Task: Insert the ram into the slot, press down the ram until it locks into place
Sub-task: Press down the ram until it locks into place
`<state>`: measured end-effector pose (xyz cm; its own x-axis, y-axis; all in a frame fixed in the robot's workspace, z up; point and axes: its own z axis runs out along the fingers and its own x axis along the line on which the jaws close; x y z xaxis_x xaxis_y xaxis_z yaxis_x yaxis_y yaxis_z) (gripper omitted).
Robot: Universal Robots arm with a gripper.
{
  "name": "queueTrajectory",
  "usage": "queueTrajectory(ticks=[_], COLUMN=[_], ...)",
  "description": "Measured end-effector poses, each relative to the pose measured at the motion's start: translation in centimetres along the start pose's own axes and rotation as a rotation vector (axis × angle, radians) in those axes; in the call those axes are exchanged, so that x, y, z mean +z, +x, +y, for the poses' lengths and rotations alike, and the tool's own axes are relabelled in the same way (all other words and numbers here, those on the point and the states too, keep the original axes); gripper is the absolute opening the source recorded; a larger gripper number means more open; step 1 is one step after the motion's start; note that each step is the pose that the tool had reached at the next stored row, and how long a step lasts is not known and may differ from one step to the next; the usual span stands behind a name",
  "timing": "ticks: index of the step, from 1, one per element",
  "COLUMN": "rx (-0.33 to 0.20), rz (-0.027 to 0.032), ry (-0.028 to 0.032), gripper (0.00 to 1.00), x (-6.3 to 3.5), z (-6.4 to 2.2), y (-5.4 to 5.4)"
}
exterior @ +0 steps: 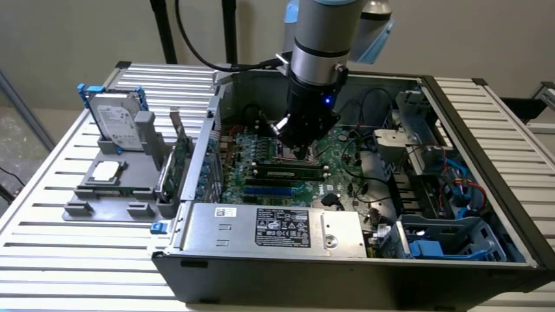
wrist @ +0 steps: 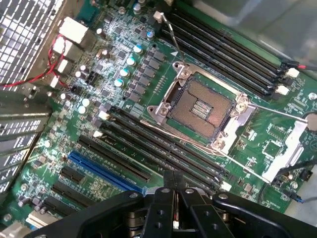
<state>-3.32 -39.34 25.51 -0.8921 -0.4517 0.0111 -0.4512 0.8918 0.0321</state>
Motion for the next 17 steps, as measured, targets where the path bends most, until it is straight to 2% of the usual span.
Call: queueTrajectory(ticks=[17], rx=[0.294], rz=[-0.0094], ry=[-0.0033], gripper=[0.11], x=[0.00], z=[0.00], y=[0.00])
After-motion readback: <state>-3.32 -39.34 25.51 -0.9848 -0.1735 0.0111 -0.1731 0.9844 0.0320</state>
